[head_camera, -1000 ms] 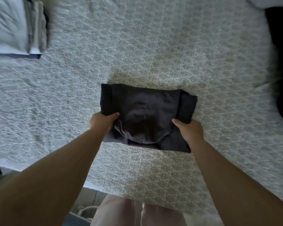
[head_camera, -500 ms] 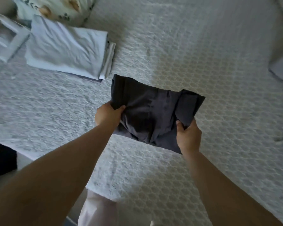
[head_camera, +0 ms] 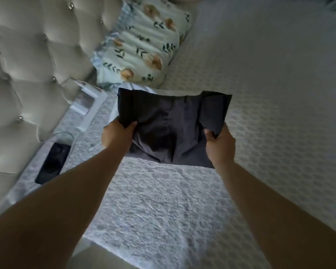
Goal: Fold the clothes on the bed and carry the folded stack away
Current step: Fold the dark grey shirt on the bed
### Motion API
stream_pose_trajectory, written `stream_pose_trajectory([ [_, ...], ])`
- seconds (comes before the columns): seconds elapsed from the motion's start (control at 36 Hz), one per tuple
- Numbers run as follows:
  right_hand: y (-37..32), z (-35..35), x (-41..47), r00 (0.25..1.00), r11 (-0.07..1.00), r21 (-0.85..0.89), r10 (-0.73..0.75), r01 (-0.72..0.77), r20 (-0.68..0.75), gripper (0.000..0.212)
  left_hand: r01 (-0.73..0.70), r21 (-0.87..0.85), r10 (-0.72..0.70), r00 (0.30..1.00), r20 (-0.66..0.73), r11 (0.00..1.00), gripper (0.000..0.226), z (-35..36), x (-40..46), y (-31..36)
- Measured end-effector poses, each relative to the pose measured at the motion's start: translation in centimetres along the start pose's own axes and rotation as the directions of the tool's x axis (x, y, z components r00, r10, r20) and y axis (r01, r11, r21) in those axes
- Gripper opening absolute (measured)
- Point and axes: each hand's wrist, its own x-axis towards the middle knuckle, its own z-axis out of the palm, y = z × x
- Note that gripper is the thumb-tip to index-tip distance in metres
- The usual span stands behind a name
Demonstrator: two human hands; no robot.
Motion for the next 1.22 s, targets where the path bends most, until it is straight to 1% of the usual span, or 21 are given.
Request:
stream_pose_trajectory([
  [0.14, -1.4, 4.4, 4.3, 1.000, 1.000, -0.014, 0.006, -0.006, -0.012, 0.040, -0.111, 0.035, 0.112, 0.993, -0.044, 0.993, 0.046, 1.1, 6.6, 0.3],
  [0.25, -0.1, 7.6, 7.4, 0.995, 0.994, 0.031, 0.101, -0.100, -0.013, 0.040, -0.166, 0.013, 0.166, 0.985, -0.043, 0.986, 0.047, 2.7, 11.0, -0.2],
  [0.33, 1.4, 9.6, 8.2, 0.974, 0.974, 0.018, 0.228, -0.228, 0.012, 0.036, -0.091, -0.134, 0.094, 0.995, 0.020, 0.987, 0.052, 4.3, 12.9, -1.8],
  [0.39, 2.1, 10.5, 8.3, 0.944, 0.944, 0.026, 0.330, -0.330, -0.013, 0.034, 0.018, -0.295, 0.007, 0.997, 0.081, 0.955, 0.069, 5.4, 13.2, -2.5],
  [0.42, 2.2, 10.8, 8.4, 0.929, 0.929, 0.037, 0.369, -0.367, -0.029, 0.034, 0.023, -0.322, 0.001, 0.997, 0.075, 0.947, 0.076, 5.8, 13.0, -2.7],
  [0.47, 2.2, 11.2, 8.7, 0.921, 0.924, 0.041, 0.383, -0.381, -0.073, 0.032, -0.117, -0.253, 0.116, 0.993, -0.020, 0.960, 0.078, 6.7, 12.2, -2.8],
  [0.53, 1.8, 11.3, 9.1, 0.940, 0.946, 0.027, 0.325, -0.324, -0.099, 0.030, -0.366, -0.071, 0.360, 0.929, -0.082, 0.928, 0.072, 7.5, 10.9, -2.8],
  [0.58, 1.4, 11.5, 9.5, 0.966, 0.969, 0.001, 0.246, -0.247, -0.084, 0.025, -0.564, 0.087, 0.567, 0.824, -0.010, 0.821, 0.067, 8.4, 10.0, -3.1],
  [0.61, 1.3, 11.6, 9.6, 0.974, 0.975, -0.022, 0.217, -0.219, -0.069, 0.022, -0.617, 0.145, 0.615, 0.786, 0.068, 0.773, 0.064, 9.0, 9.7, -3.4],
  [0.69, 1.7, 11.5, 9.8, 0.969, 0.962, -0.118, 0.247, -0.248, -0.019, 0.027, -0.632, 0.315, 0.560, 0.774, 0.295, 0.708, 0.062, 10.3, 9.5, -4.7],
  [0.75, 2.0, 11.5, 9.6, 0.955, 0.936, -0.191, 0.295, -0.296, -0.038, 0.038, -0.627, 0.368, 0.520, 0.777, 0.354, 0.686, 0.069, 10.8, 9.6, -5.3],
  [0.78, 2.2, 11.4, 9.5, 0.961, 0.926, -0.259, 0.260, -0.275, -0.091, 0.046, -0.625, 0.372, 0.509, 0.778, 0.369, 0.686, 0.071, 10.9, 9.6, -5.3],
  [0.81, 2.1, 11.4, 9.1, 0.975, 0.909, -0.361, 0.166, -0.209, -0.146, 0.055, -0.618, 0.372, 0.494, 0.782, 0.380, 0.693, 0.073, 10.9, 9.6, -5.0],
  [0.83, 2.0, 11.4, 8.7, 0.985, 0.882, -0.462, 0.017, -0.094, -0.170, 0.062, -0.601, 0.370, 0.474, 0.794, 0.380, 0.709, 0.075, 10.8, 9.5, -4.6],
  [0.89, 1.8, 11.8, 7.9, 0.948, 0.788, -0.577, -0.310, 0.214, -0.071, 0.065, -0.566, 0.359, 0.470, 0.822, 0.322, 0.743, 0.078, 10.4, 9.1, -3.6],
  [0.94, 1.6, 12.7, 7.5, 0.868, 0.655, -0.610, -0.483, 0.445, 0.114, 0.053, -0.607, 0.326, 0.556, 0.795, 0.244, 0.725, 0.078, 10.2, 8.2, -2.7],
  [1.0, 1.8, 13.6, 7.1, 0.844, 0.589, -0.611, -0.442, 0.529, 0.305, 0.046, -0.696, 0.294, 0.628, 0.718, 0.300, 0.655, 0.079, 10.3, 7.2, -2.4],
  [1.06, 3.0, 14.0, 6.7, 0.857, 0.593, -0.620, -0.312, 0.513, 0.411, 0.051, -0.724, 0.296, 0.569, 0.680, 0.463, 0.624, 0.082, 10.7, 6.4, -2.7],
  [1.08, 3.8, 13.9, 6.4, 0.860, 0.600, -0.625, -0.261, 0.500, 0.437, 0.055, -0.716, 0.317, 0.526, 0.682, 0.508, 0.623, 0.081, 10.9, 6.2, -3.0],
  [1.14, 5.1, 13.6, 5.9, 0.850, 0.581, -0.640, -0.196, 0.502, 0.489, 0.064, -0.697, 0.375, 0.484, 0.704, 0.520, 0.611, 0.076, 10.8, 5.7, -3.0],
  [1.22, 5.6, 12.5, 4.8, 0.813, 0.564, -0.629, -0.141, 0.535, 0.565, 0.076, -0.696, 0.369, 0.523, 0.711, 0.469, 0.616, 0.075, 10.2, 3.4, -1.6],
])
